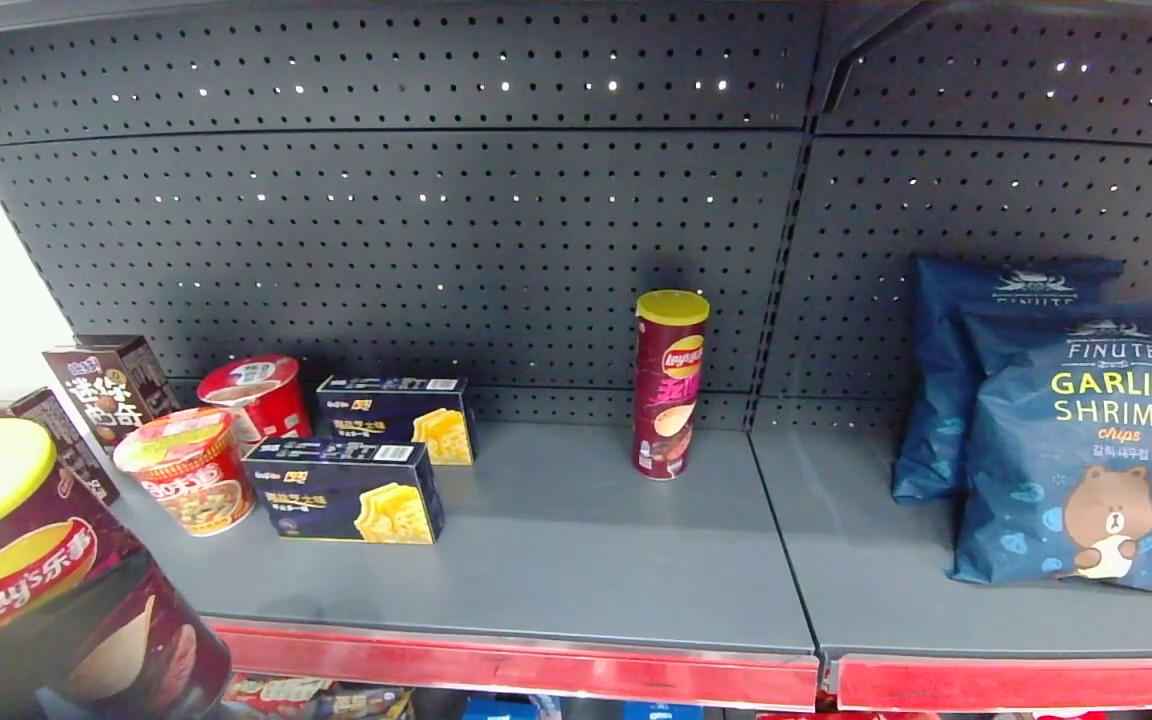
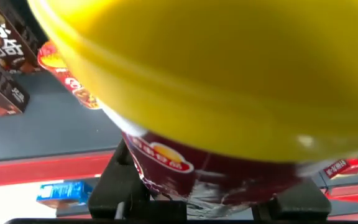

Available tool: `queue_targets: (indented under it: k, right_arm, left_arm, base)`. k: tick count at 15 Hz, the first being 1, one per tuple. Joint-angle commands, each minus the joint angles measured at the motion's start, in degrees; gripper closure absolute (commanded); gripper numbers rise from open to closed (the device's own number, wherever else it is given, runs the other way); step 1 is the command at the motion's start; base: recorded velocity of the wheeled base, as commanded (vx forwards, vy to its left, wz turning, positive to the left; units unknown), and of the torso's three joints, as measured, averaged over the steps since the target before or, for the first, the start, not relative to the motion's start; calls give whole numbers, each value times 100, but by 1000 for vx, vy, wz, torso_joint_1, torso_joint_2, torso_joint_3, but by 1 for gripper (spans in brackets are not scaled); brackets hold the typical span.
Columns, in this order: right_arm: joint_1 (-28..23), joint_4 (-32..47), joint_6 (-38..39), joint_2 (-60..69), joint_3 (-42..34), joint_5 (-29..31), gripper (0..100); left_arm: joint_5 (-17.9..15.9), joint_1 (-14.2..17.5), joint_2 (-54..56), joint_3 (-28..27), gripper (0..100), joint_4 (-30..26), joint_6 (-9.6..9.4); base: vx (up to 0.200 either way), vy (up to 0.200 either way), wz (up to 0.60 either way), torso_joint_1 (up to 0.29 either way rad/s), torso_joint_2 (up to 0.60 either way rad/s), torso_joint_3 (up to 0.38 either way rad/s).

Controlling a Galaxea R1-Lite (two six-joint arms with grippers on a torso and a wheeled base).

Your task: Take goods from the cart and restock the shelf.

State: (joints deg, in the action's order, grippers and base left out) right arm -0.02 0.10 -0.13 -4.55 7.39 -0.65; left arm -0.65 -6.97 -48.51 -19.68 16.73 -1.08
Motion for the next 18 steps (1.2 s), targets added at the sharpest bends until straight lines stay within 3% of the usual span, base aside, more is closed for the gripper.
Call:
queue_targets:
  k: [1, 4, 6, 8, 11, 13, 18]
  right_arm:
    - [591, -27, -224, -2472, 2126, -577, 0]
    - [1031, -19, -461, -3395, 2557, -779, 0]
    - [1356, 17, -444, -4098, 2918, -797, 0]
    - [1620, -106, -496, -4915, 3208, -770, 0]
    - [1699, -687, -646, -5900, 3410, -929, 0]
    - [1611, -1223, -628, -6506, 3480, -1640, 0]
    - [1716, -1460, -716, -7798, 4192, -1693, 0]
  left_arm:
    - [-6, -6, -106, -72, 100, 15, -6]
    - [82, -6, -98, -186, 100, -3, -76]
    - [65, -23, -142, -335, 100, -29, -278]
    - [73, -15, -229, -379, 100, -64, -340]
    - [153, -6, -344, -344, 100, -91, -340]
    - [240, -15, -396, -291, 100, -91, -331]
    - [240, -6, -405, -212, 100, -99, -313]
  base:
    - [0, 0, 0, 0, 0, 0]
    - [0, 0, 0, 0, 0, 0]
    - [0, 0, 0, 0, 0, 0]
    - [0, 0, 0, 0, 0, 0]
    - [0, 0, 0, 0, 0, 0]
    - [0, 0, 0, 0, 0, 0]
    - [0, 0, 0, 0, 0, 0]
